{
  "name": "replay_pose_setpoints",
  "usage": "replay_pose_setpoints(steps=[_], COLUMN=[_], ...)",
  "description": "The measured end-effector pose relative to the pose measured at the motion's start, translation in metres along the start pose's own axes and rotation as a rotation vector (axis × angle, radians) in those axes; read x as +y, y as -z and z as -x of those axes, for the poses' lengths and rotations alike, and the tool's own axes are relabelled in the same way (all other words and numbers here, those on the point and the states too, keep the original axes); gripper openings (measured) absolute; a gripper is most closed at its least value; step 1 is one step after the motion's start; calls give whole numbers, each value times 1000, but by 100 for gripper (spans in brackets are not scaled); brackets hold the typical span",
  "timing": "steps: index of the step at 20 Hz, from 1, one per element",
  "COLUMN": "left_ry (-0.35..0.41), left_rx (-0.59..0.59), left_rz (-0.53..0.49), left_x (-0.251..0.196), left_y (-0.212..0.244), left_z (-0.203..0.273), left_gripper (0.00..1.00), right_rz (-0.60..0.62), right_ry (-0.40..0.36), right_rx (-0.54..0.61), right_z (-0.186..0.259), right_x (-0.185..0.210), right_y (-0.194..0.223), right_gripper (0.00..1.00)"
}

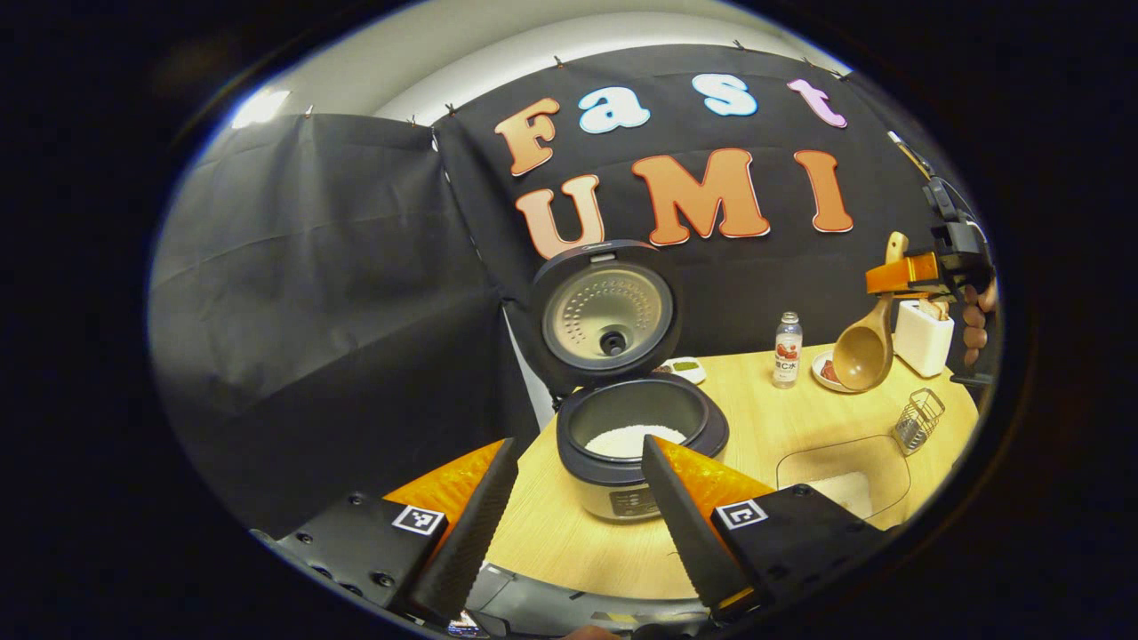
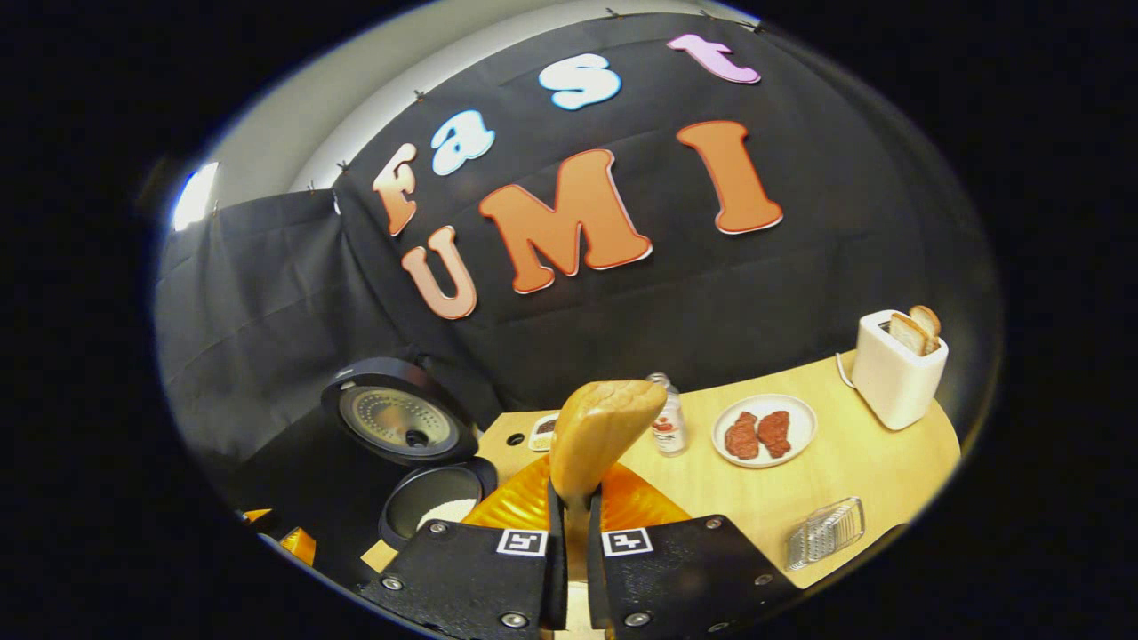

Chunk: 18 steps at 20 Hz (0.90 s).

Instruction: Close the left gripper, press the button to open the rice cooker; take a wooden spoon from the chopstick holder with the right hand, scoop a spoonful of rice and pour it into the rice cooker, then put the wooden spoon back into the chopstick holder.

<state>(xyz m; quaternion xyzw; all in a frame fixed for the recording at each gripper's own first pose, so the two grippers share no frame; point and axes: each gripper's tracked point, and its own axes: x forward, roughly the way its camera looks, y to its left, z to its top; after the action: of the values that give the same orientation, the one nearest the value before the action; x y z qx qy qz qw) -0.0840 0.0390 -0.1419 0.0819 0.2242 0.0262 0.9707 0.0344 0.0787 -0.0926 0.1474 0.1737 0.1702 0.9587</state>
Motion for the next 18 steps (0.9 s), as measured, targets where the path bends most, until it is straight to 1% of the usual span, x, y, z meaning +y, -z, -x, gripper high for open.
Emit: replay_pose_setpoints(steps=[7,12,13,16,17,18], left_ry=[61,79,80,77,72,68], left_rx=[8,21,26,40,40,41], left_rz=[-16,-32,-30,-24,-26,-25], left_x=[-49,-79,-84,-97,-100,-103], left_y=[-9,-12,-11,-13,-14,-16], left_z=[1,5,6,8,8,9], left_gripper=[95,95,95,95,87,87], right_rz=[-59,-92,-91,-96,-98,-97], right_ry=[137,227,242,276,287,294], right_rx=[5,8,5,12,17,31], right_z=[35,56,44,47,43,38], right_x=[-100,-168,-176,-208,-216,-222], right_y=[6,9,7,13,16,21], right_gripper=[8,8,8,8,8,8])
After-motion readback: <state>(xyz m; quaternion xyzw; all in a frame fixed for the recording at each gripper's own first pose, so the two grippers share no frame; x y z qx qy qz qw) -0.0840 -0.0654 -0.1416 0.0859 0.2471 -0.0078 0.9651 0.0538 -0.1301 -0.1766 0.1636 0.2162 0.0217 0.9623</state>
